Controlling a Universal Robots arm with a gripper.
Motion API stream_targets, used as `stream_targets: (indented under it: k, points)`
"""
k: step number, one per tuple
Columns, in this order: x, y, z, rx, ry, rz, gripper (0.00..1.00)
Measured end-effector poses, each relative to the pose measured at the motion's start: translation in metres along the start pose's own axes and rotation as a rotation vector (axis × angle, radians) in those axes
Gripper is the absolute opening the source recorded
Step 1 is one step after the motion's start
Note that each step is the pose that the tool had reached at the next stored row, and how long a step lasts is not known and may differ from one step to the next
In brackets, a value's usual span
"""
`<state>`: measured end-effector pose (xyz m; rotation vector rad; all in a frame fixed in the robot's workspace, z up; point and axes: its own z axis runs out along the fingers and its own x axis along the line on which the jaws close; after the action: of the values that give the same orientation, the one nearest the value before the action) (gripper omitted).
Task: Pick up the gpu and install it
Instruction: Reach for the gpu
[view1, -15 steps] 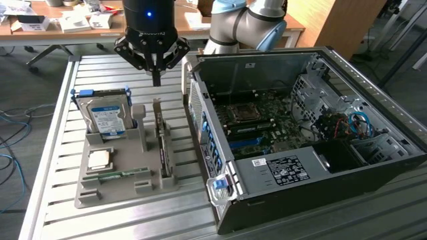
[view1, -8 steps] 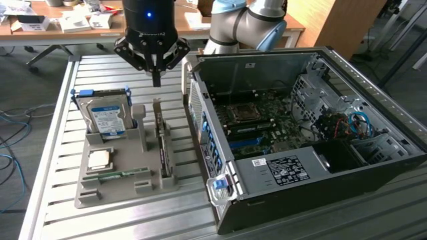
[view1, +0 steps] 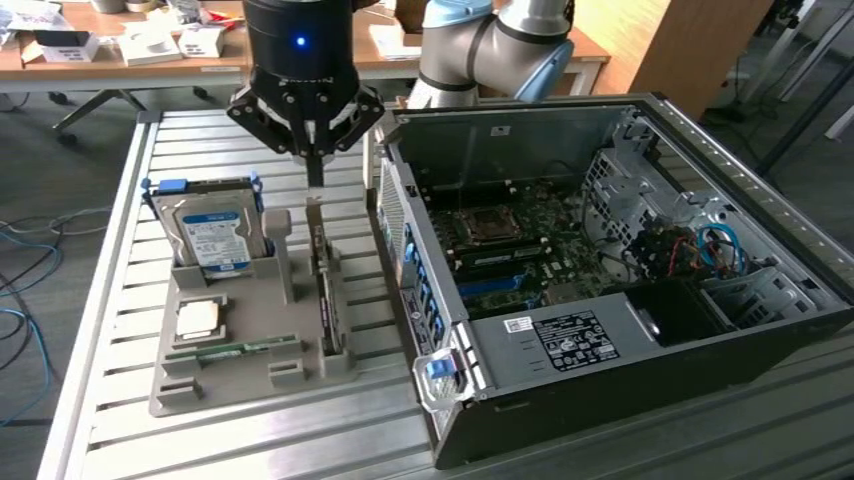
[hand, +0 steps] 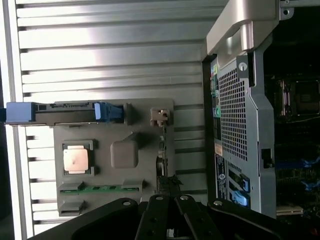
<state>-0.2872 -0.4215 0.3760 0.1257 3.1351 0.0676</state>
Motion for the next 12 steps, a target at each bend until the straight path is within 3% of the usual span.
stream_targets:
  k: [12]
  points:
    - [-0.002, -0.0251, -0.0004, 0.0003, 0.0016, 0.011, 0.11]
